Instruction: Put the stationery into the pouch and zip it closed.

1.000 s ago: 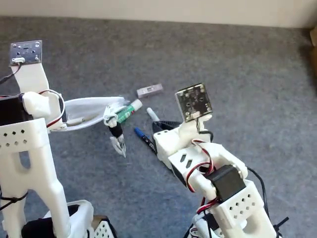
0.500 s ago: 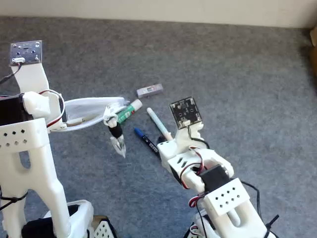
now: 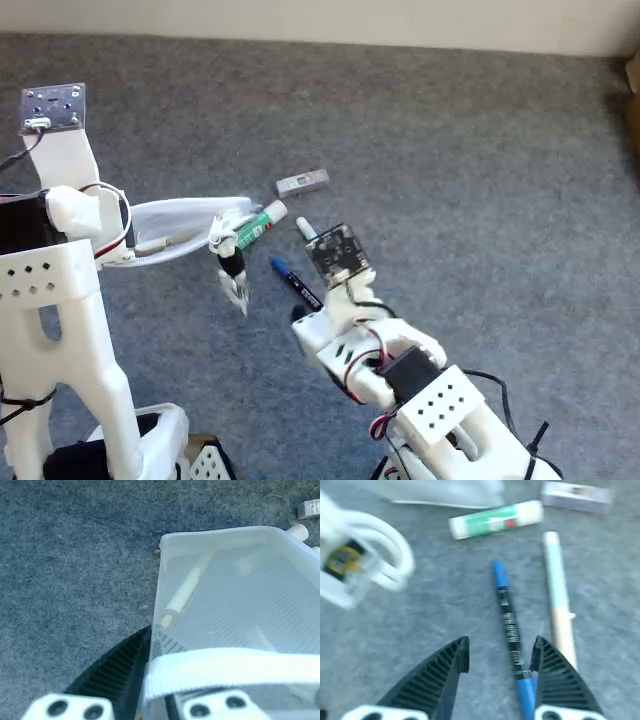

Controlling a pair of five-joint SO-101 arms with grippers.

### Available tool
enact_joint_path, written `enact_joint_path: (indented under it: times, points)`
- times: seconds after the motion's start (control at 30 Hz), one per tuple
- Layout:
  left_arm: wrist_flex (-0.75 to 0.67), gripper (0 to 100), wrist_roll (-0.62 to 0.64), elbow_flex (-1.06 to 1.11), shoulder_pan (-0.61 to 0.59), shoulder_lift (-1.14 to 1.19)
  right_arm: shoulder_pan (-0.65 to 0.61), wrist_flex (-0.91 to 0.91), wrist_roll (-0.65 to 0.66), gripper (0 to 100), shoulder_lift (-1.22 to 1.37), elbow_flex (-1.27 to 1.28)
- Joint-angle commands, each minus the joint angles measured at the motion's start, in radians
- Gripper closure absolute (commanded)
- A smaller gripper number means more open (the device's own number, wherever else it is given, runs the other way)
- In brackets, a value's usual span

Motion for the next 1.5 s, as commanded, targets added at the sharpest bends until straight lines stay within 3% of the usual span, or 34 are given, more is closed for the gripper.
enact_joint_path:
  times: [0.0, 0.7, 0.83, 1.0, 1.33, 1.47]
  points:
    - [0.008, 99, 0.012, 0.022, -0.015, 0.041, -0.076, -0.035, -0.037, 80.3, -0.018, -0.013]
    - [0.009, 99, 0.011, 0.022, -0.058, 0.041, -0.081, -0.527, -0.032, 80.3, 0.662, -0.025]
    - [0.009, 99, 0.011, 0.022, -0.061, 0.041, -0.079, -0.545, -0.006, 82.4, 0.753, -0.053]
    - [0.009, 99, 0.009, 0.022, -0.062, 0.041, -0.051, -0.443, 0.0, 99.6, 0.816, -0.133]
    - [0.009, 99, 0.009, 0.022, -0.062, 0.041, -0.03, 0.033, -0.006, 99.3, 0.817, -0.351]
    - [0.009, 99, 0.009, 0.022, -0.062, 0.041, -0.03, 0.108, -0.002, 98.9, 0.816, -0.427]
